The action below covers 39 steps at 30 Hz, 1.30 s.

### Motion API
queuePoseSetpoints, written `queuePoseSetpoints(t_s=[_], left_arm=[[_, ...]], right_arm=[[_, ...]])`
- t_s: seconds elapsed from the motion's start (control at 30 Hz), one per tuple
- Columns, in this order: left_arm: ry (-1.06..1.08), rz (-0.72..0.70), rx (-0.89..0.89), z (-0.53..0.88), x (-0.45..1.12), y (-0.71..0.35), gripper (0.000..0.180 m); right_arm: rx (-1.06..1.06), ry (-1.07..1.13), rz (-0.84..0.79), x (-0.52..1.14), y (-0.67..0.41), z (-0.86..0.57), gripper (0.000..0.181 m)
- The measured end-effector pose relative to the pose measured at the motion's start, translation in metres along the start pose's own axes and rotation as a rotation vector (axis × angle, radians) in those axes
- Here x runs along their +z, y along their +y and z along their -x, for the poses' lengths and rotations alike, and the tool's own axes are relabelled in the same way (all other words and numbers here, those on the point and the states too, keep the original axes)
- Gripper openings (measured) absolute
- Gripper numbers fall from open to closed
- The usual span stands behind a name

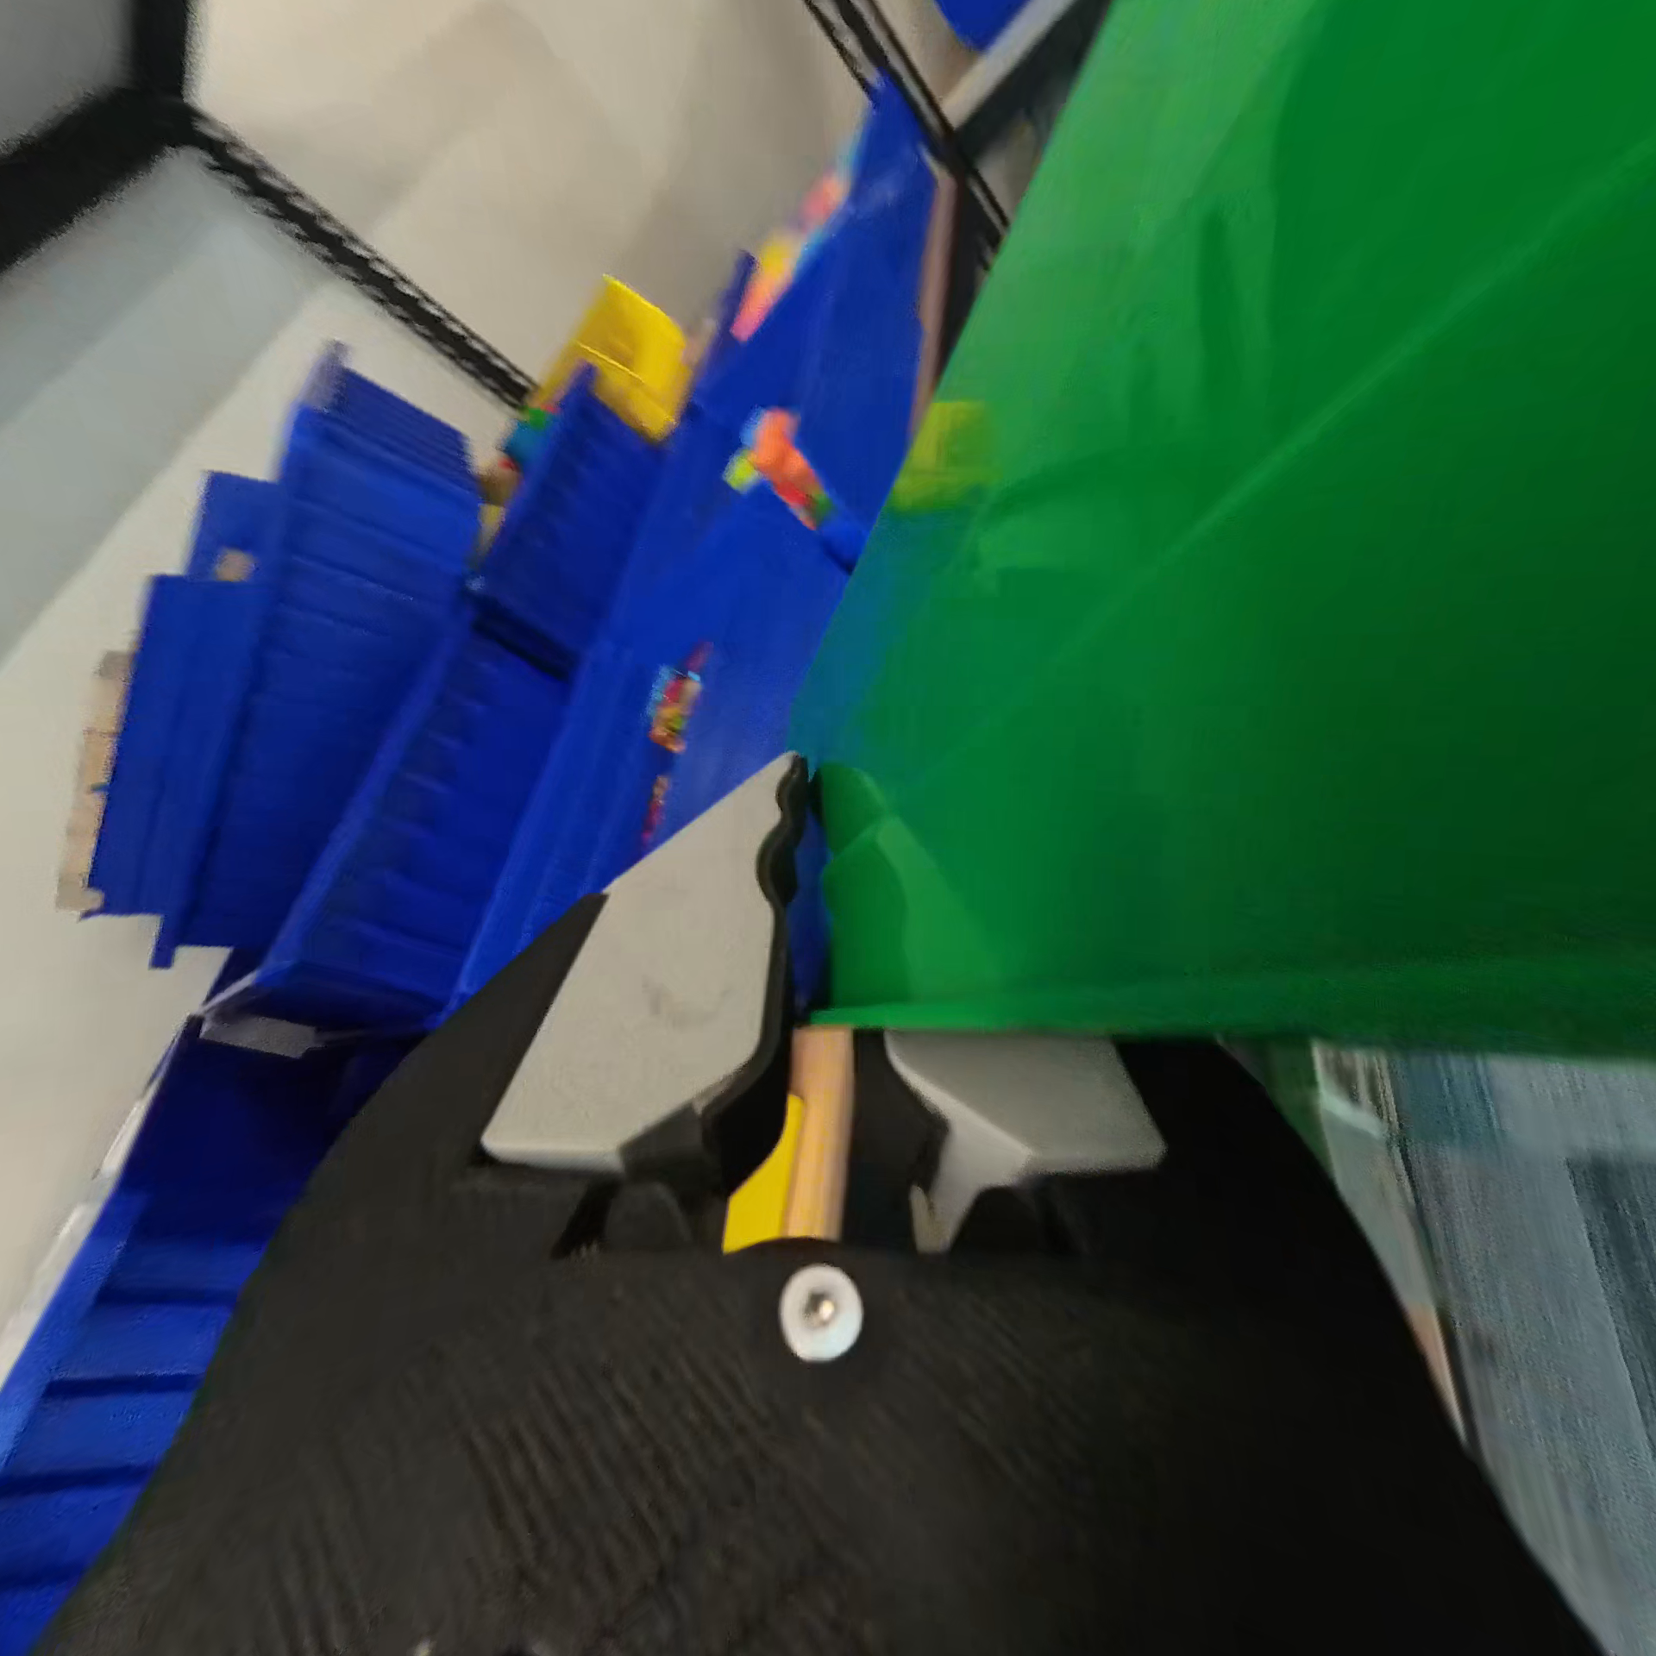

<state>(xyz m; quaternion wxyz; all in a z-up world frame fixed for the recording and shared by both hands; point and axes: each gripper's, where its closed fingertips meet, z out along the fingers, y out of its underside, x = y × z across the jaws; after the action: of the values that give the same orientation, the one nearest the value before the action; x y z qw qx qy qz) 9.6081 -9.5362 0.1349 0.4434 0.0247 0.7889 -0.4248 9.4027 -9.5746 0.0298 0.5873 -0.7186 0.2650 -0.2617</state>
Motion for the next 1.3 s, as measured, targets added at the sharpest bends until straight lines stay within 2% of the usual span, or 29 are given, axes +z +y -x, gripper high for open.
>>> queuePoseSetpoints(t_s=[0.07, 0.17, 0.2, 0.23, 0.3, 0.4, 0.43, 0.47, 0.53, 0.63, 0.7, 0.77, 0.9, 0.93, 1.0, 1.07, 1.1, 1.13, 1.17, 1.23, 1.27, 1.3], left_arm=[[0.108, 0.094, 0.044, -0.047, 0.006, 0.021, 0.002], [0.330, 0.244, 0.035, -0.120, 0.020, 0.066, 0.002], [0.394, 0.314, 0.019, -0.142, 0.025, 0.082, 0.002], [0.474, 0.378, -0.022, -0.163, 0.030, 0.097, 0.002], [0.629, 0.467, -0.101, -0.203, 0.043, 0.116, 0.001], [0.866, 0.623, -0.152, -0.267, 0.056, 0.124, 0.002], [0.908, 0.680, -0.162, -0.286, 0.063, 0.125, 0.003], [0.943, 0.739, -0.182, -0.302, 0.070, 0.125, 0.003], [0.994, 0.816, -0.261, -0.327, 0.088, 0.118, 0.003], [1.016, 0.885, -0.300, -0.350, 0.115, 0.100, 0.003], [1.007, 0.926, -0.315, -0.361, 0.127, 0.089, 0.003], [1.012, 0.965, -0.379, -0.368, 0.134, 0.084, 0.002], [1.018, 0.999, -0.449, -0.381, 0.152, 0.086, 0.002], [1.017, 0.999, -0.447, -0.385, 0.158, 0.087, 0.003], [1.010, 0.974, -0.456, -0.388, 0.172, 0.085, 0.003], [0.996, 0.917, -0.473, -0.385, 0.188, 0.080, 0.003], [0.980, 0.907, -0.457, -0.382, 0.195, 0.083, 0.003], [0.956, 0.895, -0.424, -0.379, 0.201, 0.087, 0.003], [0.941, 0.900, -0.413, -0.377, 0.204, 0.091, 0.002], [0.936, 0.857, -0.432, -0.376, 0.211, 0.093, 0.002], [0.924, 0.809, -0.408, -0.376, 0.215, 0.095, 0.002], [0.917, 0.820, -0.403, -0.377, 0.215, 0.101, 0.002]], right_arm=[[0.071, -0.005, 0.082, -0.011, 0.056, -0.002, 0.008], [0.318, -0.052, 0.221, -0.030, 0.144, -0.019, 0.031], [0.408, -0.072, 0.227, -0.037, 0.163, -0.027, 0.043], [0.475, -0.089, 0.222, -0.044, 0.179, -0.038, 0.046], [0.600, -0.155, 0.153, -0.052, 0.193, -0.064, 0.045], [0.818, -0.454, -0.038, -0.064, 0.178, -0.091, 0.049], [0.852, -0.544, -0.056, -0.069, 0.178, -0.099, 0.041], [0.859, -0.593, -0.033, -0.073, 0.187, -0.105, 0.031], [0.827, -0.679, 0.038, -0.080, 0.207, -0.109, 0.033], [0.834, -0.720, 0.132, -0.089, 0.235, -0.120, 0.025], [0.814, -0.616, 0.215, -0.098, 0.262, -0.148, 0.007], [0.801, -0.516, 0.241, -0.116, 0.273, -0.188, 0.012], [0.692, -0.408, 0.148, -0.160, 0.223, -0.274, 0.032], [0.650, -0.426, 0.137, -0.167, 0.203, -0.283, 0.039], [0.574, -0.520, 0.139, -0.173, 0.167, -0.283, 0.041], [0.509, -0.612, 0.232, -0.167, 0.160, -0.264, 0.041], [0.463, -0.596, 0.306, -0.162, 0.172, -0.261, 0.038], [0.437, -0.526, 0.302, -0.156, 0.179, -0.271, 0.014], [0.459, -0.493, 0.317, -0.153, 0.187, -0.276, 0.009], [0.607, -0.459, 0.309, -0.151, 0.193, -0.282, 0.008], [0.647, -0.427, 0.309, -0.149, 0.195, -0.288, 0.014], [0.644, -0.385, 0.349, -0.148, 0.202, -0.294, 0.015]])
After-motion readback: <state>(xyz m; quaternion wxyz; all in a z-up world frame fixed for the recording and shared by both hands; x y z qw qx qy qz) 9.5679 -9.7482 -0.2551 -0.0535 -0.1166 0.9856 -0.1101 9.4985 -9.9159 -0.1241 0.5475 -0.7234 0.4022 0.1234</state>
